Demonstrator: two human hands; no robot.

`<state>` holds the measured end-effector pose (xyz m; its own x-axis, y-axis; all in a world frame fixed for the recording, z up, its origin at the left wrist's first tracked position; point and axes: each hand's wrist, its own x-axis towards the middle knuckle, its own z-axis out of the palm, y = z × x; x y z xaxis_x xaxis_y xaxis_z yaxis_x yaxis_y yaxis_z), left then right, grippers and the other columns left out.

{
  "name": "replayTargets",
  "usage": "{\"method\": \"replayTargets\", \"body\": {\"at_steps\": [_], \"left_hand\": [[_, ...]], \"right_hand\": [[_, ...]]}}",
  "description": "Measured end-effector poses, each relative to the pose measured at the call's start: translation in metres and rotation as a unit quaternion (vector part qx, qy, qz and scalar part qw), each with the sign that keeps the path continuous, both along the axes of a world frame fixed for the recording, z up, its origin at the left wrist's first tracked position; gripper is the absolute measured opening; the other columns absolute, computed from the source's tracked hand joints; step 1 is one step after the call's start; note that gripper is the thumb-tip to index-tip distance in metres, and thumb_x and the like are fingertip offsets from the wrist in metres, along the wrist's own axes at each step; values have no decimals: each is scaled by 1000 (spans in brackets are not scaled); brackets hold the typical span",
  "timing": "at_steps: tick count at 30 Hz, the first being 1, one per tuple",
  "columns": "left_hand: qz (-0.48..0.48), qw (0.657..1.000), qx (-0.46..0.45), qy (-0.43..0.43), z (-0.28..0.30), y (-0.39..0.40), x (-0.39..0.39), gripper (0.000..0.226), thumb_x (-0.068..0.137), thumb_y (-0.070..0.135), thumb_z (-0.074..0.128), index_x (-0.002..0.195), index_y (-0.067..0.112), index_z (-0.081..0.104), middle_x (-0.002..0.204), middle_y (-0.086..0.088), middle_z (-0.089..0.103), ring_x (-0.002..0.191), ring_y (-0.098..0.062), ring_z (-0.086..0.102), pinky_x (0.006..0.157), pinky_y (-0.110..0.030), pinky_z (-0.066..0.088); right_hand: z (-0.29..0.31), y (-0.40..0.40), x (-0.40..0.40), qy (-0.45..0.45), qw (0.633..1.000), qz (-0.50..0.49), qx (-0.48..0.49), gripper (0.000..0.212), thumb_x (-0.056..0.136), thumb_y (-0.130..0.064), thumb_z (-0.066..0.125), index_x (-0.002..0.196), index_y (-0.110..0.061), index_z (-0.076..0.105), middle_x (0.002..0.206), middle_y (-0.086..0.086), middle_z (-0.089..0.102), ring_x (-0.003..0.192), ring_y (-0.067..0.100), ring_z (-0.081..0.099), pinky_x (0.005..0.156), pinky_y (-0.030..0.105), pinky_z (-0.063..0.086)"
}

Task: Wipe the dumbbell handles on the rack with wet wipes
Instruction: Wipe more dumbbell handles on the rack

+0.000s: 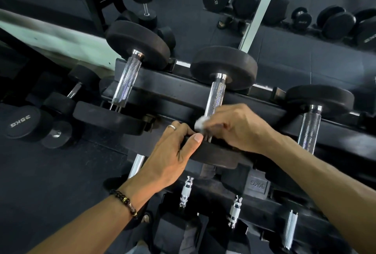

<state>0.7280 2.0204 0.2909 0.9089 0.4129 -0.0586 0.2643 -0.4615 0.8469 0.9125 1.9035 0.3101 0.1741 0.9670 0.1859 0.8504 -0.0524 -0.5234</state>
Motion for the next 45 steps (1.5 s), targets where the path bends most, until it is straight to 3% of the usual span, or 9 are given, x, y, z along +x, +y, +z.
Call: {"method": "replayTargets", "body": {"at_steps": [5,10,16,22,27,31,35,40,45], "left_hand": [[-2,1000,2,7,-1,1,0,36,88,70,28,76,39,42,82,14,41,82,-2,45,70,-9,32],[0,1000,-5,-2,0,0,0,35,89,68,31,74,38,42,81,12,41,83,-5,45,69,-10,32],[-13,1000,4,8,1,3,0,39,87,70,27,77,35,42,82,12,41,82,-3,44,70,-9,33],[-5,1000,-8,-3,0,3,1,36,89,68,31,75,36,43,81,13,42,81,-5,46,69,-10,33],[-22,1000,2,7,1,5,1,37,89,68,29,77,36,42,82,13,41,82,-3,44,69,-11,33],[-25,1000,-3,3,1,6,0,38,88,70,29,76,37,42,82,12,41,81,-5,46,69,-10,34],[-27,1000,-2,8,0,7,2,35,89,69,29,76,40,43,83,17,43,82,-5,47,68,-14,32],[-39,999,-9,18,1,10,2,30,86,69,30,75,45,44,84,19,44,83,-5,48,67,-14,32],[-41,999,-4,15,0,11,3,33,86,71,29,76,44,44,85,19,45,83,-4,49,66,-14,32]], "right_hand": [[-8,10,1,28,959,-239,152,8,89,-10,70,84,-7,75,77,-6,65,65,6,58,67,25,51],[-7,-8,-16,96,988,-112,50,3,83,-12,78,86,-11,78,81,-7,73,69,-7,64,63,9,47],[-5,27,7,72,923,-351,141,17,91,-15,65,76,-7,67,63,-7,64,60,12,57,59,30,48],[-1,-8,-36,112,956,-267,48,17,88,-16,73,72,-17,67,57,-17,57,55,-1,56,59,15,42],[-3,31,-1,143,880,-444,96,13,90,-16,62,77,-16,60,62,-6,62,58,8,60,62,31,51],[-5,-1,-38,229,881,-414,-14,6,92,-21,62,91,-28,64,65,-4,68,70,12,67,73,37,57],[-1,11,-33,335,837,-430,55,9,89,-19,71,84,-25,73,75,0,73,63,14,70,67,38,60],[-5,12,-25,307,811,-493,70,38,90,-21,69,127,-19,60,98,-5,70,89,11,67,80,26,52],[-4,14,-30,326,815,-469,105,16,88,-12,71,98,-22,78,88,-13,74,86,3,68,83,21,53]]}}
